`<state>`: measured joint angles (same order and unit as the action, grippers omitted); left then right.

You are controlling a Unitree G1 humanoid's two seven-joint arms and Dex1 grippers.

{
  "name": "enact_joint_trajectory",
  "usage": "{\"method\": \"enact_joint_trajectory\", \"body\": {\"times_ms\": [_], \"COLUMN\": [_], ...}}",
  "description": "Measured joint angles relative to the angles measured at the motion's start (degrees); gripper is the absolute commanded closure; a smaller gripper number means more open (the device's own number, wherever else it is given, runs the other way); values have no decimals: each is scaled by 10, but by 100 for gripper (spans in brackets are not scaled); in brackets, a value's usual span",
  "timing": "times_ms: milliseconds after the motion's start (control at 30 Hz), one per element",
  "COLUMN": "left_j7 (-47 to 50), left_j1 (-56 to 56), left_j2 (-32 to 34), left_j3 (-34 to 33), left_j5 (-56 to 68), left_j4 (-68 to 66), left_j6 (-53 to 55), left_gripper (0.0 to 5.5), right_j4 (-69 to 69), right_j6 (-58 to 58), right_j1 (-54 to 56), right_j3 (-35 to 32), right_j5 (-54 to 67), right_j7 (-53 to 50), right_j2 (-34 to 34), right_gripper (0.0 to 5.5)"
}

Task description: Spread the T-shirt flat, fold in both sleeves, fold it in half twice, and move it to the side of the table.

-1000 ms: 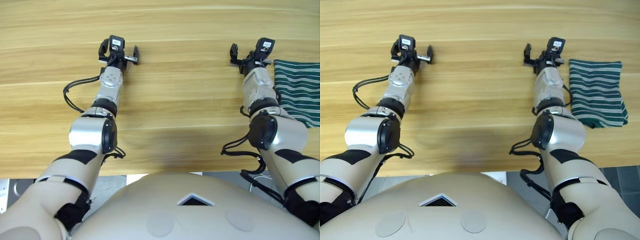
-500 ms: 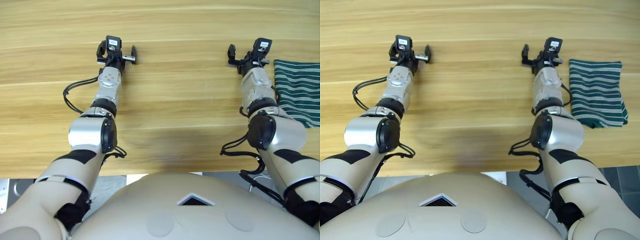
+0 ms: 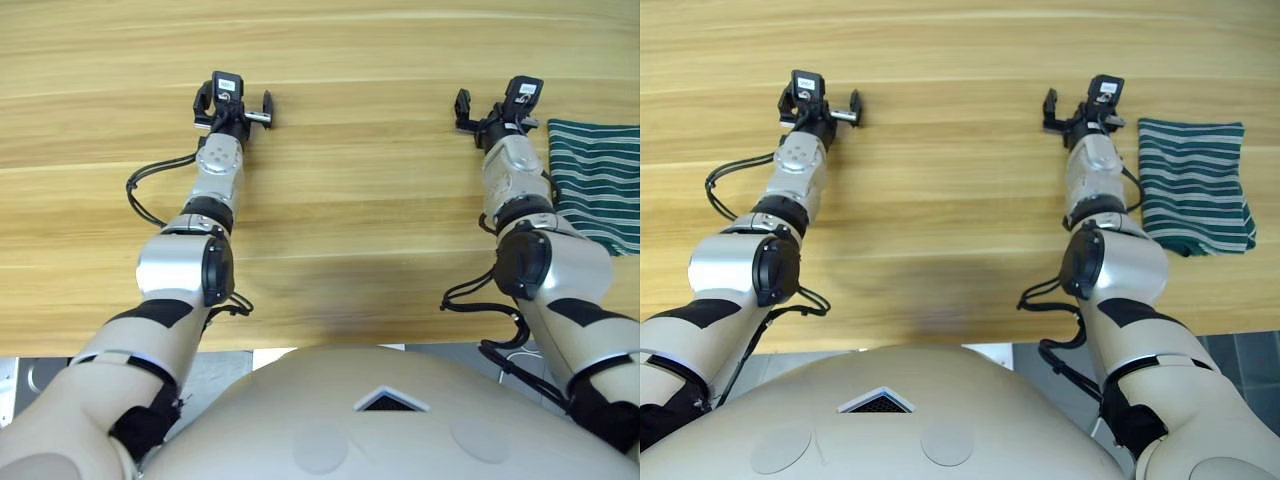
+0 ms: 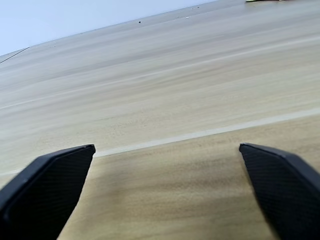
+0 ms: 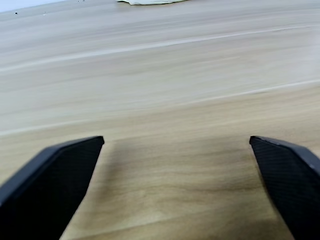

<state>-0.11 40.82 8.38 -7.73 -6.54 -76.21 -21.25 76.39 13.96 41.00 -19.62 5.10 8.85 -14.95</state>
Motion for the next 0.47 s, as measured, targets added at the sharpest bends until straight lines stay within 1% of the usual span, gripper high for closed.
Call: {"method": "enact_joint_trajectory", "body": {"times_ms": [467], "left_j7": [0], "left_j1": [0], "left_j2": [0], "left_j3": [1], "left_j5": [-1], "left_j4": [0], "left_j6": [0], "left_gripper": [11], "right_j4": [0], "right_j6": [0], "right_j1": [0], "right_j3": [5], "right_j5": [-12], "right_j7": [0], "right_j2": [0], "right_gripper": [10]}}
